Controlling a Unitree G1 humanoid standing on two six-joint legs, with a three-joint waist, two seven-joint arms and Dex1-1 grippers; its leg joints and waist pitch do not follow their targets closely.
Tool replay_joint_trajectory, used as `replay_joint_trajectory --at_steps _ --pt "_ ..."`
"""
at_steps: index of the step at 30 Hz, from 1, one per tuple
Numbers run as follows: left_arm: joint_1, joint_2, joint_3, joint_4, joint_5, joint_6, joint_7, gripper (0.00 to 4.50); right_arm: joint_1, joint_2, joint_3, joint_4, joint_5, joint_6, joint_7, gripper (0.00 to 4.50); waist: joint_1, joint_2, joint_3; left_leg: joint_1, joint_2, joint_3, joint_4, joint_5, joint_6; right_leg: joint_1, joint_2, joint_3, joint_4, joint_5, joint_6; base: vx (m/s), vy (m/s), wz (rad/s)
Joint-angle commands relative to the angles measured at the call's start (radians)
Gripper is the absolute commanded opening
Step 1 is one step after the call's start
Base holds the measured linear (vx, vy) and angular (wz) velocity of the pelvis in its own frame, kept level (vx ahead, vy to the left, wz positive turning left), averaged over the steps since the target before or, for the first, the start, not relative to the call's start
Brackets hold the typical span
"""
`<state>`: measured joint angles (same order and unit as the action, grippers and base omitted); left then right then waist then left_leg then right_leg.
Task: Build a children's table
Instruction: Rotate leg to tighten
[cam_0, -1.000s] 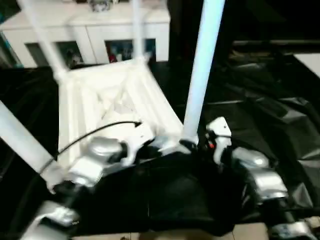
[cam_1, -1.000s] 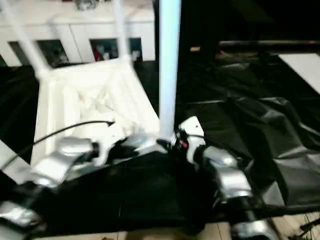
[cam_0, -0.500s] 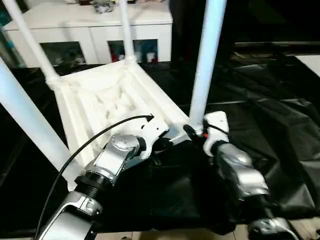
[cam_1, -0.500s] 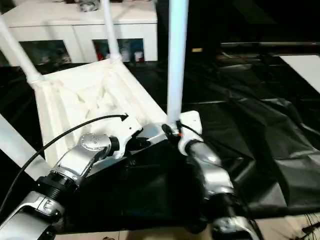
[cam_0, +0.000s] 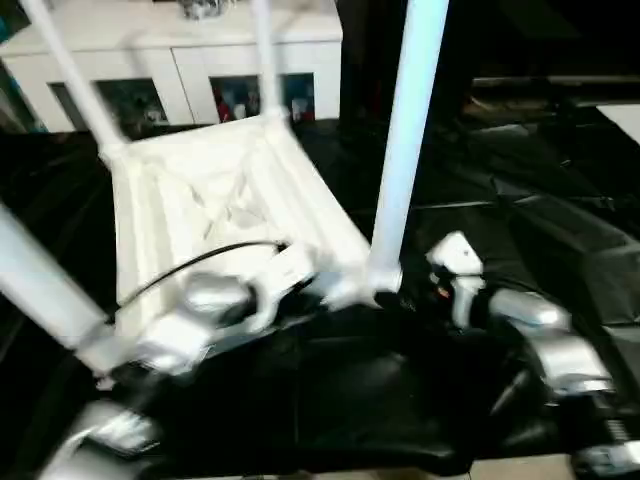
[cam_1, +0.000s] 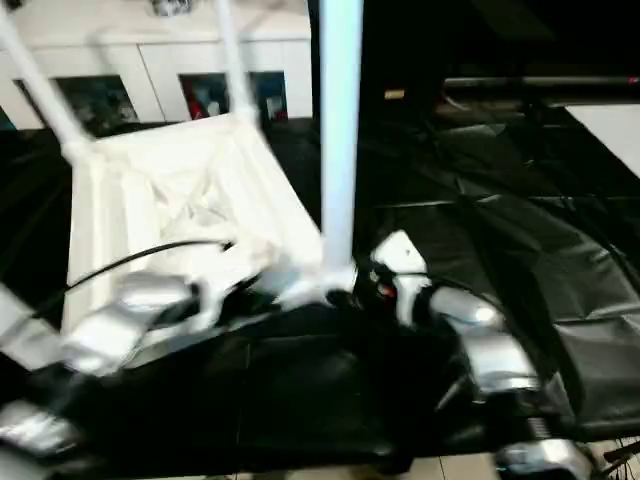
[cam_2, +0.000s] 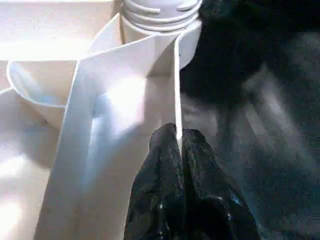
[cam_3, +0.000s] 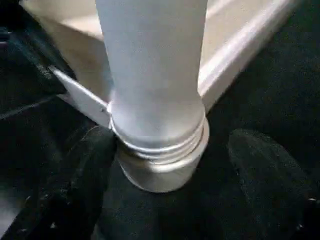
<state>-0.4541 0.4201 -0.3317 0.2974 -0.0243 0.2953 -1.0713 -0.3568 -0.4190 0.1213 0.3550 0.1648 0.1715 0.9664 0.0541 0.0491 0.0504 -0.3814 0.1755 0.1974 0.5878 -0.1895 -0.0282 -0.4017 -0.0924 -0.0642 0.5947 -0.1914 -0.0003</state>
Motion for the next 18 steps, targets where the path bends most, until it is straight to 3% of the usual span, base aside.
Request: replay_joint_trajectory --at_steps 1,8,14,18 --pt "0.035 0.016 -0.059 -0.005 0.007 0.019 -0.067 0.00 -0.003 -0.008 -0.002 -0.037 0.020 0.004 0.014 3.81 0.005 -0.010 -0.063 0.014 0.056 -0.023 -0.059 -0.094 0.122 0.049 -0.054 0.040 -0.045 -0.008 -0.299 0.000 0.000 0.00" --pt "0.050 0.035 -0.059 -0.038 -0.003 0.026 -0.092 0.00 0.011 -0.009 0.028 -0.046 0.030 -0.002 0.062 3.81 0.008 -0.011 -0.059 0.017 0.058 -0.023 -0.064 -0.152 0.083 0.048 -0.058 0.043 -0.054 -0.105 -0.281 0.000 0.000 0.00" --pt "0.056 0.039 -0.064 -0.057 -0.010 0.034 -0.096 0.00 0.011 0.003 0.032 -0.045 0.040 0.001 0.094 3.81 0.012 -0.013 -0.065 0.015 0.056 -0.022 -0.058 -0.104 0.101 0.050 -0.057 0.042 -0.045 -0.047 -0.289 0.000 0.000 0.00" --pt "0.059 0.037 -0.061 -0.064 -0.007 0.039 -0.099 0.00 0.011 0.005 0.041 -0.041 0.043 0.006 0.110 3.51 0.015 -0.015 -0.065 0.015 0.055 -0.022 -0.057 -0.101 0.103 0.050 -0.057 0.041 -0.044 -0.048 -0.289 0.000 0.000 0.00"
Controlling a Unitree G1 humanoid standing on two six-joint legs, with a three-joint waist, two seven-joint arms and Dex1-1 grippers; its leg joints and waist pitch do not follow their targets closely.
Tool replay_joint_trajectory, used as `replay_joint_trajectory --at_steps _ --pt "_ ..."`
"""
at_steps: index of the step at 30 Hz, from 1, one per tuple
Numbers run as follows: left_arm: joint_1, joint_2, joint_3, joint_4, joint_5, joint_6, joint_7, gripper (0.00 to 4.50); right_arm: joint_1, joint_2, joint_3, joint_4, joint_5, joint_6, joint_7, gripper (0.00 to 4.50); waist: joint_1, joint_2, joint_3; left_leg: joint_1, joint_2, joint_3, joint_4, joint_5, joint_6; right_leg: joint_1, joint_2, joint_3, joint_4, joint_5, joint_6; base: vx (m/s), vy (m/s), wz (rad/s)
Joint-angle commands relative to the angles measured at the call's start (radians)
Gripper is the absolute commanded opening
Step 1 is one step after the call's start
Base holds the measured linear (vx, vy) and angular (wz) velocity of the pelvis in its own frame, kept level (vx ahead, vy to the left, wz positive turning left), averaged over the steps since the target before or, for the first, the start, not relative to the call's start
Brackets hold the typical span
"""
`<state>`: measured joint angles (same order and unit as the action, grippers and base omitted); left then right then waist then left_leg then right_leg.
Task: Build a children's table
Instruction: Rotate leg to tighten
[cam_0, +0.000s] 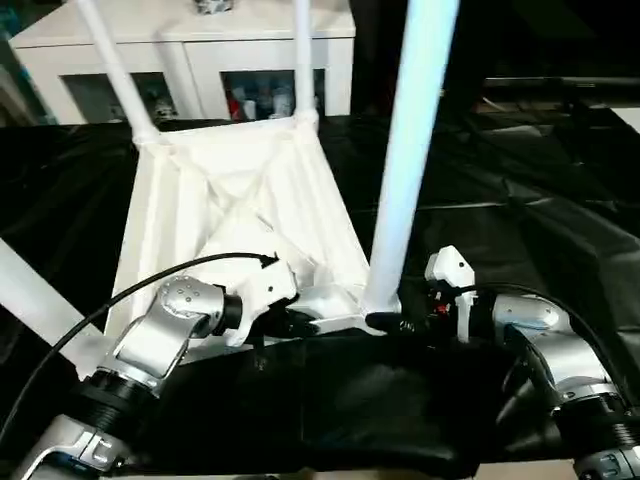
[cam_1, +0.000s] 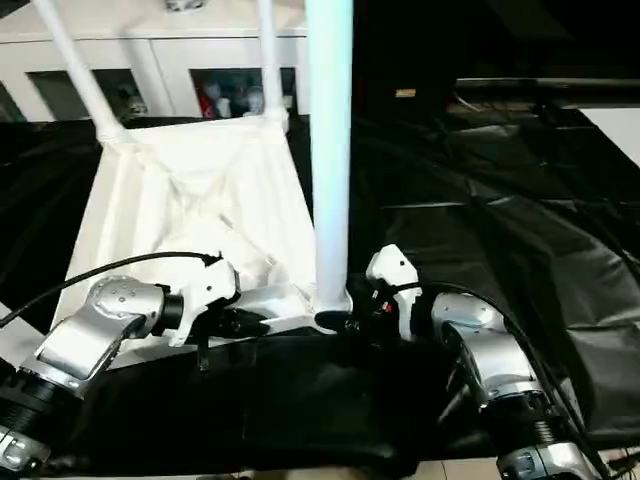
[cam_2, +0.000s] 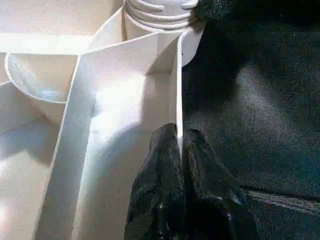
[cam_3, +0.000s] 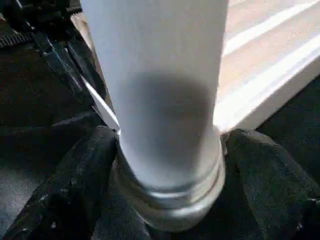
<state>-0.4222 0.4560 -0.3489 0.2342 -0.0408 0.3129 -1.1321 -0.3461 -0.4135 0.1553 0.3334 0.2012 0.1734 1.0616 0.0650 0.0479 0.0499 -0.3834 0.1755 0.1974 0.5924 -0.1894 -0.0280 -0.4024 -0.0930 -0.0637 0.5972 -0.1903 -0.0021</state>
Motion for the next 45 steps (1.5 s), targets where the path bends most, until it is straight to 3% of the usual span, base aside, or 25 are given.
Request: replay_joint_trajectory --at_steps 1,4,5,7,8,10,16,19,22,23,25,26,30,32,33,36,38,41,43,45 --pt "0.027 0.000 -0.043 -0.001 0.011 0.022 -0.038 0.00 0.000 0.000 0.010 -0.016 0.006 0.004 0.017 3.37 0.005 -0.014 -0.065 0.017 0.055 -0.022 -0.061 -0.100 0.103 0.051 -0.057 0.041 -0.046 -0.049 -0.287 0.000 0.000 0.00" --pt "0.028 0.001 -0.044 0.002 0.011 0.023 -0.036 0.00 0.001 0.000 0.020 -0.007 0.003 0.001 0.022 3.17 0.005 -0.015 -0.064 0.017 0.055 -0.022 -0.061 -0.107 0.098 0.051 -0.057 0.041 -0.048 -0.069 -0.281 0.000 0.000 0.00" --pt "0.028 0.002 -0.046 0.000 0.009 0.025 -0.034 0.00 0.001 -0.001 0.021 -0.006 0.003 0.001 0.024 3.06 0.003 -0.021 -0.062 0.016 0.055 -0.021 -0.062 -0.110 0.098 0.050 -0.056 0.041 -0.049 -0.073 -0.279 0.000 0.000 0.00" --pt "0.028 0.003 -0.047 -0.002 0.008 0.028 -0.031 0.00 0.000 0.000 0.019 -0.003 0.004 0.002 0.025 2.88 0.005 -0.018 -0.062 0.016 0.055 -0.023 -0.062 -0.114 0.096 0.050 -0.057 0.041 -0.049 -0.084 -0.277 0.000 0.000 0.00" --pt "0.027 0.002 -0.046 -0.002 0.007 0.030 -0.026 0.00 -0.003 0.003 0.017 0.005 0.004 0.002 0.025 2.81 0.004 -0.029 -0.062 0.017 0.055 -0.022 -0.063 -0.120 0.094 0.050 -0.057 0.042 -0.050 -0.103 -0.273 0.000 0.000 0.00" --pt "0.027 0.002 -0.043 0.000 0.007 0.031 -0.020 0.00 -0.010 0.009 0.015 0.016 0.004 0.000 0.023 2.77 0.006 -0.025 -0.062 0.017 0.056 -0.023 -0.063 -0.122 0.092 0.049 -0.059 0.042 -0.050 -0.114 -0.271 0.000 0.000 0.00" --pt "0.042 0.005 -0.033 -0.008 0.011 0.042 -0.001 0.00 -0.018 0.031 0.022 0.042 0.001 -0.009 0.013 2.72 0.005 -0.030 -0.066 0.018 0.056 -0.023 -0.063 -0.127 0.077 0.049 -0.058 0.042 -0.048 -0.108 -0.266 0.000 0.000 0.00" --pt "0.037 -0.021 -0.024 0.023 0.033 0.037 0.062 0.00 -0.020 0.068 0.013 0.077 -0.027 -0.017 -0.081 2.72 0.000 -0.031 -0.065 0.018 0.055 -0.023 -0.066 -0.148 0.064 0.047 -0.057 0.043 -0.052 -0.123 -0.262 0.000 0.000 0.00" --pt "0.000 -0.087 -0.002 0.091 0.060 0.042 0.180 0.00 -0.042 0.146 -0.033 0.144 -0.071 -0.009 -0.309 2.71 -0.011 -0.030 -0.049 0.026 0.051 -0.027 -0.078 -0.287 0.001 0.041 -0.059 0.043 -0.074 -0.336 -0.219 0.000 0.000 0.00" --pt "-0.019 -0.118 0.004 0.120 0.067 0.044 0.225 0.00 -0.040 0.181 -0.051 0.148 -0.066 -0.006 -0.366 2.71 -0.015 -0.030 -0.046 0.035 0.048 -0.032 -0.078 -0.355 -0.027 0.036 -0.063 0.042 -0.087 -0.465 -0.179 -0.059 -0.006 -0.03" --pt "-0.042 -0.157 0.009 0.156 0.074 0.048 0.275 0.00 -0.033 0.223 -0.068 0.138 -0.060 0.003 -0.428 2.70 -0.020 -0.034 -0.047 0.042 0.047 -0.038 -0.079 -0.391 -0.044 0.028 -0.065 0.042 -0.103 -0.572 -0.121 -0.060 -0.006 -0.01" --pt "-0.072 -0.206 0.019 0.201 0.077 0.053 0.335 0.00 -0.032 0.279 -0.092 0.132 -0.050 0.029 -0.515 2.70 -0.019 -0.026 -0.045 0.043 0.047 -0.039 -0.080 -0.393 -0.045 0.025 -0.065 0.044 -0.105 -0.574 -0.115 0.000 0.000 0.00" --pt "-0.120 -0.277 0.035 0.271 0.078 0.053 0.416 0.00 -0.041 0.348 -0.094 0.142 -0.077 0.056 -0.642 2.70 -0.025 -0.027 -0.046 0.042 0.047 -0.044 -0.086 -0.428 -0.052 0.022 -0.060 0.038 -0.110 -0.575 -0.094 0.000 0.000 0.00" --pt "-0.148 -0.315 0.043 0.313 0.086 0.045 0.465 0.00 -0.050 0.374 -0.089 0.149 -0.104 0.065 -0.708 2.70 -0.024 -0.021 -0.046 0.052 0.045 -0.043 -0.086 -0.451 -0.054 0.016 -0.059 0.036 -0.115 -0.565 -0.097 0.000 0.000 0.00" --pt "-0.164 -0.332 0.037 0.336 0.098 0.040 0.483 0.00 -0.053 0.391 -0.085 0.150 -0.102 0.068 -0.715 2.70 -0.024 -0.019 -0.049 0.044 0.048 -0.047 -0.091 -0.439 -0.052 0.026 -0.061 0.036 -0.110 -0.530 -0.103 0.000 0.000 0.00" --pt "-0.175 -0.336 0.022 0.356 0.121 0.025 0.482 0.00 -0.044 0.400 -0.080 0.140 -0.092 0.054 -0.684 2.70 -0.022 -0.014 -0.050 0.046 0.049 -0.044 -0.095 -0.449 -0.047 0.023 -0.060 0.038 -0.111 -0.478 -0.116 0.000 0.000 0.00" --pt "-0.172 -0.326 0.009 0.348 0.127 0.023 0.461 0.00 -0.036 0.395 -0.098 0.118 -0.058 0.048 -0.651 2.70 -0.022 -0.013 -0.050 0.040 0.051 -0.045 -0.100 -0.445 -0.045 0.030 -0.061 0.038 -0.108 -0.439 -0.125 0.000 0.000 0.00" --pt "-0.158 -0.295 -0.005 0.328 0.136 0.019 0.417 0.00 -0.022 0.368 -0.122 0.064 -0.023 0.047 -0.595 3.42 -0.018 -0.013 -0.051 0.039 0.052 -0.042 -0.099 -0.429 -0.034 0.032 -0.064 0.042 -0.106 -0.409 -0.134 0.000 0.000 0.00" --pt "-0.150 -0.275 -0.013 0.318 0.140 0.007 0.390 0.00 -0.017 0.338 -0.123 0.035 -0.007 0.053 -0.549 3.50 -0.012 -0.012 -0.052 0.034 0.052 -0.040 -0.099 -0.394 -0.023 0.036 -0.064 0.044 -0.102 -0.370 -0.143 0.000 0.000 0.00" --pt "-0.127 -0.233 -0.021 0.289 0.140 -0.005 0.333 0.00 -0.006 0.248 -0.110 -0.018 0.020 0.075 -0.418 3.74 -0.009 -0.013 -0.052 0.026 0.052 -0.038 -0.098 -0.339 0.001 0.047 -0.063 0.042 -0.097 -0.336 -0.152 0.000 0.000 0.00"
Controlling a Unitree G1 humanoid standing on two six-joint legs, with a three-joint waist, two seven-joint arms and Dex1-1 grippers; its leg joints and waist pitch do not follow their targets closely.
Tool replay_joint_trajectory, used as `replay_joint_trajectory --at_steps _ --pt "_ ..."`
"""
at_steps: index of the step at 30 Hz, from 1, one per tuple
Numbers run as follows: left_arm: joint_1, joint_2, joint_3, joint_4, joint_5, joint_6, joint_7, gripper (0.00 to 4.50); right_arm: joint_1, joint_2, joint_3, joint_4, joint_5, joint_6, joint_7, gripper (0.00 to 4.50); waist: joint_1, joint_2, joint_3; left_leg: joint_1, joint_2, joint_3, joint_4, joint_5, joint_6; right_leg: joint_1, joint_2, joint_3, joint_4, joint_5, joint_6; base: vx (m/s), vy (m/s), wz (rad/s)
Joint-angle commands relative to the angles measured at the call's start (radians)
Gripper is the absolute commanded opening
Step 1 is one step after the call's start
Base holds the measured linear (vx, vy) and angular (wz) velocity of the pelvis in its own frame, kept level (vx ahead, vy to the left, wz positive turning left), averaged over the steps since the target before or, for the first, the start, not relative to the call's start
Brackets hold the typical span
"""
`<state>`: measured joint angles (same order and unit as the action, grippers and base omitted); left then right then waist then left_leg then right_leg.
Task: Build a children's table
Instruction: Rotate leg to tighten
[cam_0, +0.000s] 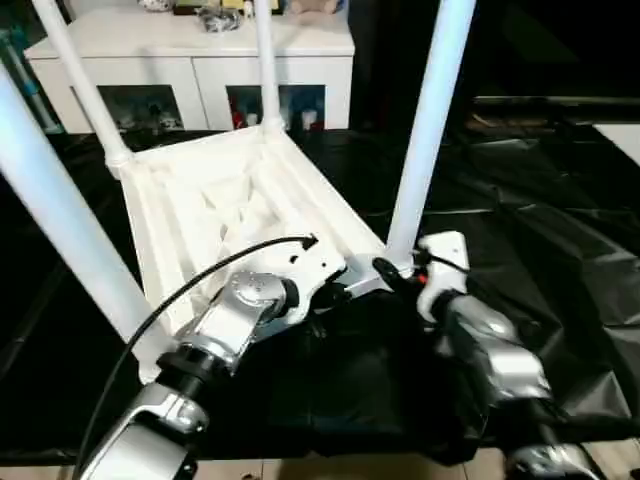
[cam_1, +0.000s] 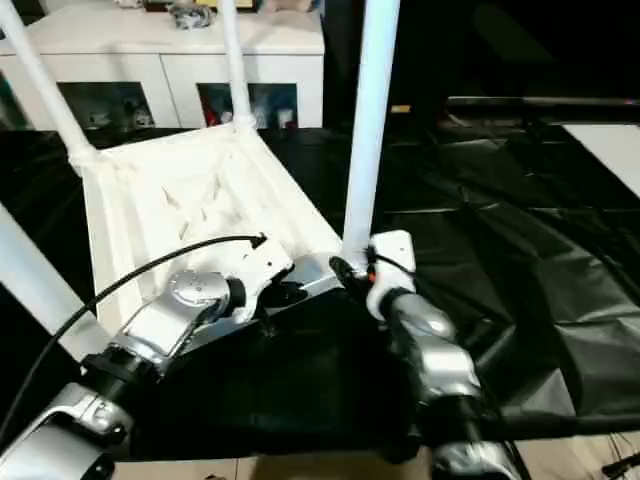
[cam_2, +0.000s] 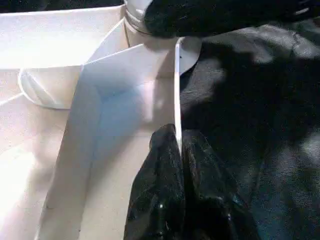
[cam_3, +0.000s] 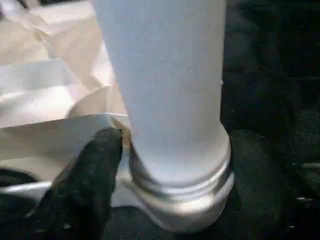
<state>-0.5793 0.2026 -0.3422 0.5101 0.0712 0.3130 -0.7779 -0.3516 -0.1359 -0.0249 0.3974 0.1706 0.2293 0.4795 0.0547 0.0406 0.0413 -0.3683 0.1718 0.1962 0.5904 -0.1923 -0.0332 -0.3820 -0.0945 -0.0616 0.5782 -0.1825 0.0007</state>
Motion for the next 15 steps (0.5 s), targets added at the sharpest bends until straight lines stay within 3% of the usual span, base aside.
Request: replay_joint_trajectory --at_steps 1,4,6,8,9,12,15 --pt "0.030 0.020 -0.028 0.013 0.028 -0.005 -0.021 0.00 0.000 -0.030 0.070 -0.082 0.051 0.019 0.164 3.74 0.002 -0.006 -0.044 0.011 0.056 -0.037 -0.096 -0.336 0.006 0.027 -0.062 0.040 -0.078 -0.344 -0.155 0.000 0.000 0.00" --pt "0.049 0.064 -0.041 -0.027 0.028 -0.017 -0.080 0.00 0.030 -0.160 0.120 -0.146 0.059 0.037 0.347 3.96 0.003 -0.011 -0.044 0.006 0.057 -0.033 -0.092 -0.279 0.031 0.034 -0.063 0.040 -0.075 -0.309 -0.167 0.000 0.000 0.00" --pt "0.061 0.103 -0.043 -0.071 0.010 -0.023 -0.136 0.00 0.036 -0.247 0.135 -0.155 0.038 0.017 0.436 3.96 0.005 -0.009 -0.046 0.008 0.059 -0.028 -0.085 -0.246 0.049 0.031 -0.064 0.041 -0.071 -0.275 -0.188 0.000 0.000 0.00" --pt "0.063 0.109 -0.044 -0.079 0.006 -0.024 -0.145 0.00 0.035 -0.255 0.136 -0.153 0.033 0.011 0.444 3.96 0.004 -0.009 -0.049 0.004 0.058 -0.027 -0.082 -0.199 0.062 0.033 -0.062 0.039 -0.065 -0.222 -0.209 0.000 0.000 0.00" --pt "0.070 0.132 -0.049 -0.103 -0.003 -0.036 -0.182 0.00 0.029 -0.274 0.137 -0.141 0.018 -0.004 0.458 3.96 0.004 -0.010 -0.054 0.002 0.058 -0.028 -0.077 -0.150 0.075 0.036 -0.061 0.037 -0.054 -0.146 -0.235 0.000 0.000 0.00" --pt "0.086 0.168 -0.059 -0.150 -0.030 -0.058 -0.259 0.00 0.017 -0.278 0.135 -0.124 0.007 -0.021 0.461 3.96 0.005 -0.001 -0.056 0.004 0.059 -0.027 -0.073 -0.115 0.092 0.035 -0.057 0.035 -0.046 -0.086 -0.262 0.000 0.000 0.00" --pt "0.110 0.207 -0.064 -0.211 -0.058 -0.044 -0.337 0.00 0.006 -0.282 0.145 -0.116 0.005 -0.028 0.462 3.96 0.006 0.000 -0.058 0.008 0.062 -0.025 -0.072 -0.104 0.092 0.033 -0.053 0.034 -0.037 -0.034 -0.288 0.000 0.000 0.00"
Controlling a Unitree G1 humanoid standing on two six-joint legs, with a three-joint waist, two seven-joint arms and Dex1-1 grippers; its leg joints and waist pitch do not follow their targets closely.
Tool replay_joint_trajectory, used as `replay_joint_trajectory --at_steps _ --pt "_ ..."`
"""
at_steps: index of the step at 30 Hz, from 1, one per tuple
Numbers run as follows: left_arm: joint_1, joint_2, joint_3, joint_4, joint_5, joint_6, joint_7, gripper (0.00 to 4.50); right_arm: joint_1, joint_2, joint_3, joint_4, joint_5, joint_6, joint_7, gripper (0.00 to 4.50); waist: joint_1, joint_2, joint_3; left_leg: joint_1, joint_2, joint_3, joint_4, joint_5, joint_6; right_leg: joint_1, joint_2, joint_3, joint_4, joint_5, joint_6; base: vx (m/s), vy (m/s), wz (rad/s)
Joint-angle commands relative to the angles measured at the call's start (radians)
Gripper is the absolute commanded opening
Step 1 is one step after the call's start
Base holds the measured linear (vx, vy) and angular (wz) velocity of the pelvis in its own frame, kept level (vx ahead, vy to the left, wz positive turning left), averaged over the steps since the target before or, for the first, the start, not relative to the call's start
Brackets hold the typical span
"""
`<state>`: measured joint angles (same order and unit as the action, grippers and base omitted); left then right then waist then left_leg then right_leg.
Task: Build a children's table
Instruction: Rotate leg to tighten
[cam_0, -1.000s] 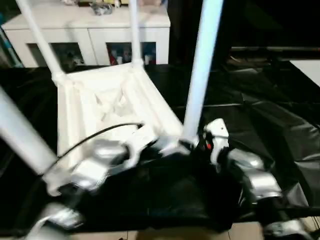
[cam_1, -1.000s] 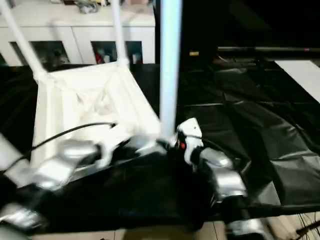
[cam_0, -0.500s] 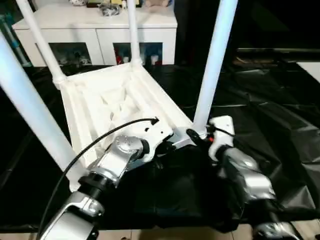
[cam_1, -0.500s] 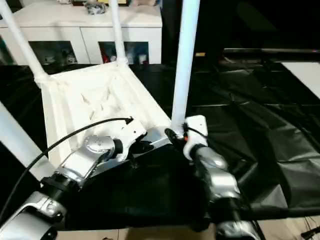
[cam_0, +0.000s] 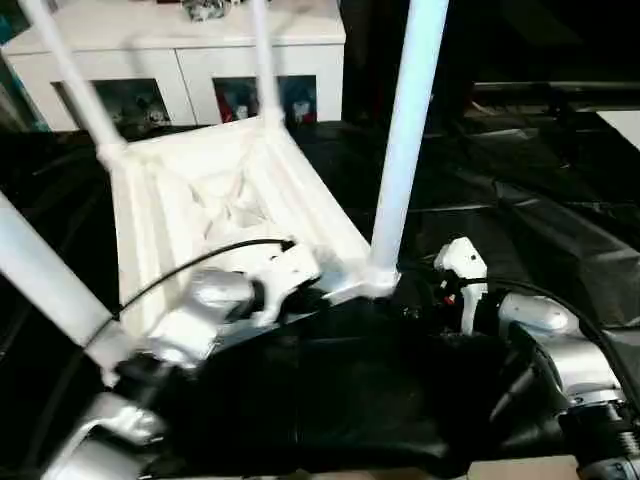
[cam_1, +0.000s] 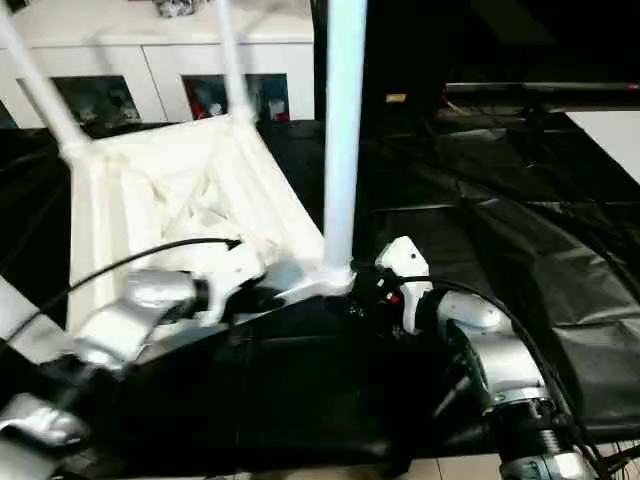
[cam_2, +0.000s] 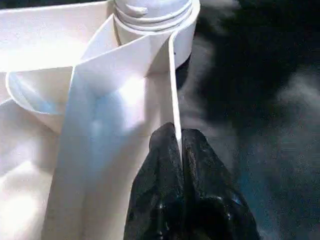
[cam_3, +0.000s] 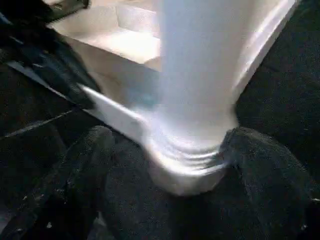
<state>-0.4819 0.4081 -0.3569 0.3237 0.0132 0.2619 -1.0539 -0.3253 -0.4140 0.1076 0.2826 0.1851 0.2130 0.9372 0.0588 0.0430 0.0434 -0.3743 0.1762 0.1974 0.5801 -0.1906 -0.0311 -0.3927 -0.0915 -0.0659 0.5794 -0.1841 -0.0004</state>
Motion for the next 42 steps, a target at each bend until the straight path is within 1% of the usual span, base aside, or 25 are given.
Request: replay_joint_trajectory --at_steps 1,2,3,6,8,10,11,14,18,20,21,22,24,27,32,33,34,35,36,37,38,39,40,41,42 --pt "0.019 0.013 -0.050 -0.037 -0.003 0.008 -0.076 0.00 -0.023 -0.003 0.017 0.000 -0.011 -0.010 0.000 3.96 0.005 0.002 -0.060 0.020 0.058 -0.024 -0.060 -0.103 0.093 0.039 -0.053 0.038 -0.037 -0.013 -0.291 0.000 0.000 0.00" --pt "0.019 0.013 -0.050 -0.038 -0.003 0.008 -0.076 0.00 -0.023 -0.003 0.017 0.000 -0.011 -0.010 0.000 3.96 0.005 0.002 -0.060 0.020 0.058 -0.024 -0.060 -0.103 0.093 0.039 -0.053 0.038 -0.037 -0.013 -0.291 0.000 0.000 0.00" --pt "0.026 0.024 -0.052 -0.049 -0.007 0.012 -0.087 0.00 -0.022 -0.005 0.024 -0.002 -0.009 -0.010 0.005 3.96 0.011 0.002 -0.062 0.020 0.059 -0.023 -0.058 -0.094 0.096 0.039 -0.053 0.039 -0.032 0.010 -0.298 0.000 0.000 0.00" --pt "0.032 0.030 -0.052 -0.060 -0.011 0.017 -0.091 0.00 -0.014 -0.006 0.037 -0.010 -0.012 -0.009 0.024 3.96 0.019 0.003 -0.061 0.017 0.059 -0.022 -0.056 -0.092 0.094 0.038 -0.054 0.039 -0.030 0.021 -0.296 0.000 0.000 0.00" --pt "0.034 0.031 -0.051 -0.064 -0.013 0.019 -0.092 0.00 -0.010 -0.004 0.040 -0.012 -0.014 -0.011 0.030 3.96 0.024 0.002 -0.058 0.016 0.059 -0.021 -0.058 -0.128 0.080 0.039 -0.057 0.041 -0.034 -0.022 -0.286 0.000 0.000 0.00" --pt "0.035 0.032 -0.052 -0.066 -0.015 0.020 -0.093 0.00 -0.008 0.000 0.044 -0.009 -0.011 -0.010 0.043 3.96 0.024 -0.001 -0.055 0.015 0.058 -0.022 -0.061 -0.161 0.063 0.039 -0.059 0.043 -0.039 -0.075 -0.274 0.000 0.000 0.00" --pt "0.038 0.032 -0.052 -0.073 -0.016 0.025 -0.097 0.00 -0.007 -0.001 0.049 -0.006 -0.010 -0.013 0.051 3.96 0.024 -0.001 -0.054 0.016 0.058 -0.022 -0.061 -0.166 0.059 0.039 -0.060 0.043 -0.040 -0.085 -0.271 0.000 0.000 0.00" --pt "0.036 0.029 -0.051 -0.071 -0.015 0.027 -0.096 0.00 -0.009 -0.002 0.052 -0.002 -0.005 -0.011 0.051 3.62 0.023 -0.003 -0.054 0.014 0.058 -0.023 -0.062 -0.175 0.049 0.039 -0.060 0.045 -0.042 -0.114 -0.260 0.000 0.000 0.00" --pt "0.039 0.032 -0.050 -0.074 -0.016 0.030 -0.094 0.00 -0.009 -0.006 0.059 0.002 -0.006 -0.013 0.058 3.23 0.023 -0.002 -0.054 0.013 0.057 -0.024 -0.061 -0.173 0.047 0.038 -0.059 0.045 -0.041 -0.122 -0.255 0.000 0.000 0.00" --pt "0.041 0.033 -0.050 -0.074 -0.016 0.030 -0.093 0.00 -0.009 -0.007 0.060 0.003 -0.008 -0.014 0.061 3.18 0.023 -0.003 -0.055 0.013 0.057 -0.024 -0.060 -0.168 0.049 0.038 -0.059 0.045 -0.040 -0.116 -0.255 0.000 0.000 0.00" --pt "0.043 0.035 -0.049 -0.077 -0.015 0.032 -0.093 0.00 -0.008 -0.007 0.060 0.005 -0.010 -0.015 0.063 2.94 0.023 -0.004 -0.055 0.012 0.056 -0.024 -0.059 -0.161 0.052 0.038 -0.058 0.044 -0.039 -0.105 -0.257 0.000 0.000 0.00" --pt "0.044 0.035 -0.049 -0.078 -0.015 0.032 -0.093 0.00 -0.007 -0.007 0.060 0.005 -0.010 -0.015 0.063 2.94 0.023 -0.004 -0.055 0.012 0.056 -0.024 -0.059 -0.161 0.052 0.038 -0.058 0.044 -0.039 -0.105 -0.257 0.000 0.000 0.00" --pt "0.049 0.039 -0.049 -0.085 -0.015 0.037 -0.094 0.00 -0.004 -0.007 0.064 0.002 -0.011 -0.014 0.067 2.75 0.023 -0.003 -0.056 0.011 0.056 -0.024 -0.058 -0.151 0.058 0.038 -0.059 0.044 -0.038 -0.093 -0.260 0.000 0.000 0.00" --pt "0.050 0.038 -0.049 -0.082 -0.014 0.037 -0.093 0.00 -0.003 -0.006 0.065 0.006 -0.011 -0.015 0.066 2.64 0.023 -0.002 -0.055 0.011 0.055 -0.024 -0.057 -0.148 0.063 0.038 -0.057 0.044 -0.037 -0.090 -0.262 0.000 0.000 0.00" --pt "0.039 0.014 -0.042 -0.051 -0.004 0.039 -0.052 0.00 0.017 0.019 0.060 0.019 -0.019 -0.015 0.014 2.60 0.022 0.000 -0.056 0.014 0.056 -0.023 -0.058 -0.164 0.053 0.037 -0.057 0.044 -0.040 -0.106 -0.260 0.000 0.000 0.00" --pt "0.033 0.001 -0.037 -0.035 0.002 0.040 -0.028 0.00 0.023 0.032 0.054 0.024 -0.026 -0.014 -0.019 2.59 0.022 0.002 -0.055 0.014 0.055 -0.023 -0.059 -0.177 0.047 0.037 -0.057 0.045 -0.042 -0.119 -0.258 0.000 0.000 0.00" --pt "0.026 -0.011 -0.032 -0.020 0.007 0.040 -0.006 0.00 0.024 0.047 0.044 0.033 -0.030 -0.010 -0.056 2.59 0.021 0.001 -0.054 0.014 0.055 -0.023 -0.061 -0.188 0.044 0.036 -0.057 0.045 -0.045 -0.135 -0.255 0.000 0.000 0.00" --pt "0.025 -0.013 -0.031 -0.016 0.008 0.039 -0.001 0.00 0.025 0.050 0.042 0.035 -0.031 -0.010 -0.064 2.59 0.020 0.000 -0.050 0.014 0.054 -0.024 -0.064 -0.216 0.031 0.035 -0.058 0.045 -0.050 -0.182 -0.246 0.000 0.000 0.00" --pt "0.012 -0.035 -0.021 0.010 0.017 0.042 0.041 0.00 0.025 0.077 0.023 0.050 -0.042 -0.002 -0.134 2.59 0.017 0.000 -0.047 0.018 0.053 -0.025 -0.068 -0.256 0.014 0.033 -0.059 0.046 -0.058 -0.249 -0.230 0.000 0.000 0.00" --pt "-0.002 -0.058 -0.010 0.035 0.022 0.047 0.080 0.00 0.024 0.103 0.003 0.062 -0.047 0.012 -0.198 2.59 0.016 -0.001 -0.045 0.020 0.053 -0.026 -0.069 -0.277 0.004 0.032 -0.060 0.046 -0.061 -0.285 -0.219 0.000 0.000 0.00" --pt "-0.011 -0.075 -0.001 0.054 0.025 0.052 0.109 0.00 0.024 0.122 -0.011 0.071 -0.051 0.022 -0.245 2.59 0.015 0.000 -0.040 0.024 0.051 -0.027 -0.072 -0.321 -0.014 0.027 -0.062 0.045 -0.070 -0.369 -0.197 0.000 0.000 0.00" --pt "-0.050 -0.142 0.028 0.124 0.030 0.073 0.217 0.00 0.025 0.199 -0.062 0.075 -0.041 0.067 -0.392 2.59 0.011 0.010 -0.038 0.031 0.049 -0.031 -0.074 -0.362 -0.034 0.023 -0.061 0.044 -0.078 -0.444 -0.173 -0.052 -0.003 0.02" --pt "-0.066 -0.169 0.037 0.153 0.032 0.081 0.258 0.00 0.025 0.229 -0.080 0.074 -0.035 0.084 -0.444 2.59 0.007 0.007 -0.033 0.038 0.049 -0.029 -0.076 -0.399 -0.043 0.016 -0.060 0.043 -0.088 -0.495 -0.159 -0.052 -0.003 0.02" --pt "-0.076 -0.187 0.043 0.173 0.033 0.086 0.285 0.00 0.025 0.249 -0.091 0.072 -0.031 0.096 -0.479 2.59 0.006 0.002 -0.036 0.046 0.046 -0.036 -0.074 -0.428 -0.057 0.014 -0.063 0.041 -0.095 -0.550 -0.135 -0.051 0.003 0.04" --pt "-0.085 -0.202 0.047 0.190 0.036 0.088 0.311 0.00 0.024 0.263 -0.099 0.073 -0.030 0.103 -0.505 2.59 0.007 0.002 -0.037 0.045 0.045 -0.038 -0.075 -0.426 -0.053 0.013 -0.065 0.041 -0.098 -0.571 -0.114 0.000 0.000 0.00"
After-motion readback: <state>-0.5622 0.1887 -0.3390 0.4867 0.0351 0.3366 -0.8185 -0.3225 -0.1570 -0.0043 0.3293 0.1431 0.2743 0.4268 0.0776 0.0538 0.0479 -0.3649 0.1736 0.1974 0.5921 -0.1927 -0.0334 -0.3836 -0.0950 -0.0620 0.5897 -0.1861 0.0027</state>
